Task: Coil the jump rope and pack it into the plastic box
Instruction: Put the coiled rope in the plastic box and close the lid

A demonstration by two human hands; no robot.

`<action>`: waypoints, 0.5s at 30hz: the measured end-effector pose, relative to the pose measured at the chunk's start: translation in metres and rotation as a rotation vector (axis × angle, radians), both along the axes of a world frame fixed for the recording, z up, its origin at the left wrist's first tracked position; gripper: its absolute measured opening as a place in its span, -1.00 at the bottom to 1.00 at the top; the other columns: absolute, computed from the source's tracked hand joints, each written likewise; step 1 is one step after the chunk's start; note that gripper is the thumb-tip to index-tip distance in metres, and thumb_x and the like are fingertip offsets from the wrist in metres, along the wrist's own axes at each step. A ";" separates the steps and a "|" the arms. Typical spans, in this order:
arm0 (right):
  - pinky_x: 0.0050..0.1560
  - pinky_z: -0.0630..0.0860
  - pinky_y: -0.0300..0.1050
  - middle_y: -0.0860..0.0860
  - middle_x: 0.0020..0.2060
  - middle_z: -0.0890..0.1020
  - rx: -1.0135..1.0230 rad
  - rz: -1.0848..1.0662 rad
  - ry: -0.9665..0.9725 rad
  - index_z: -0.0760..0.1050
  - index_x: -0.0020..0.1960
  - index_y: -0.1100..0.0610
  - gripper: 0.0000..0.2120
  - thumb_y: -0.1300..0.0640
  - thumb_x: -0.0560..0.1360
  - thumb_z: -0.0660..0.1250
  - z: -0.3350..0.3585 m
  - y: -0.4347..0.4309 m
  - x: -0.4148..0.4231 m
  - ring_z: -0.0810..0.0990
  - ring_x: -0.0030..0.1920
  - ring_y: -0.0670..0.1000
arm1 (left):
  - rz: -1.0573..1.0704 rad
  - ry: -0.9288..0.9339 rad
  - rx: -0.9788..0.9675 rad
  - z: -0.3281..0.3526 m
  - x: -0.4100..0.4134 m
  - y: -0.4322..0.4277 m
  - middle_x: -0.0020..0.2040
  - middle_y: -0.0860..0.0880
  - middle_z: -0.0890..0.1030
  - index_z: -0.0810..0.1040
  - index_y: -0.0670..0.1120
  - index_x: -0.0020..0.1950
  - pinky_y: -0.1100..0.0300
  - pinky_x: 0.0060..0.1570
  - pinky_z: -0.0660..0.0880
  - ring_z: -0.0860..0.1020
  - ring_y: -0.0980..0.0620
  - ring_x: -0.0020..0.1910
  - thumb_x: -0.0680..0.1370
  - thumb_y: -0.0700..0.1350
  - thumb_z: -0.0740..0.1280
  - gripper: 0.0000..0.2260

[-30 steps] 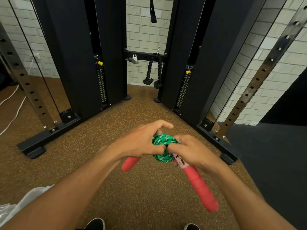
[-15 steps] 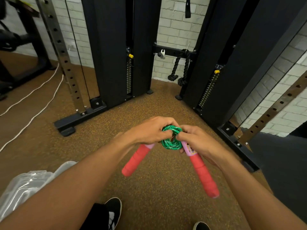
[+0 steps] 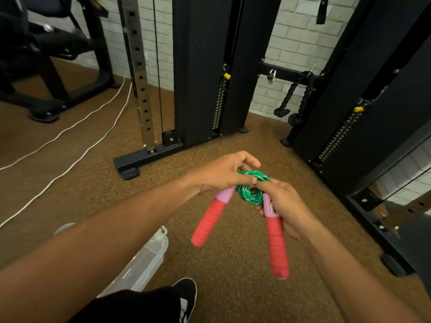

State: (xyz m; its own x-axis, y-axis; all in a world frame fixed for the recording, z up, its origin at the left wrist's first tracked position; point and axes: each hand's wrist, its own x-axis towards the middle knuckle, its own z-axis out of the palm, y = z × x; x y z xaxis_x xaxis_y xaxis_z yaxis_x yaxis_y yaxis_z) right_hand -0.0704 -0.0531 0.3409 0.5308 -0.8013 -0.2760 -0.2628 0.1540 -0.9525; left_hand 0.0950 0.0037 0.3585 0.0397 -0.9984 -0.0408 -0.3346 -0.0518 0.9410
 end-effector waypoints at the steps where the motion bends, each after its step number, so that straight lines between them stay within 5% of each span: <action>1: -0.53 0.46 -0.22 0.11 -0.32 0.62 0.001 -0.006 0.012 0.57 0.01 0.21 -0.88 0.18 0.55 0.31 -0.009 0.003 0.010 0.52 -0.50 -0.01 | 0.016 -0.005 0.016 -0.009 0.008 0.003 0.20 -0.18 0.59 0.46 -0.14 0.32 -0.04 0.19 0.57 0.60 -0.12 0.19 0.51 -0.23 0.42 -0.61; 8: -0.54 0.45 -0.24 0.05 -0.45 0.63 0.140 -0.023 -0.007 0.56 -0.04 0.18 -0.94 0.21 0.54 0.31 -0.065 0.041 0.084 0.51 -0.50 0.01 | 0.161 0.028 0.076 -0.064 0.074 0.044 0.03 -0.13 0.66 0.61 -0.19 0.16 0.23 -0.03 0.56 0.59 0.09 -0.04 0.45 -0.31 0.46 -0.71; 15: -0.54 0.41 -0.34 0.02 -0.41 0.62 0.355 -0.144 -0.120 0.56 -0.16 0.14 -0.85 0.29 0.55 0.29 -0.129 0.100 0.151 0.53 -0.57 -0.15 | 0.325 0.057 0.129 -0.138 0.121 0.103 -0.10 -0.02 0.66 0.61 -0.18 0.16 0.23 -0.12 0.57 0.61 0.12 -0.14 0.46 -0.30 0.46 -0.72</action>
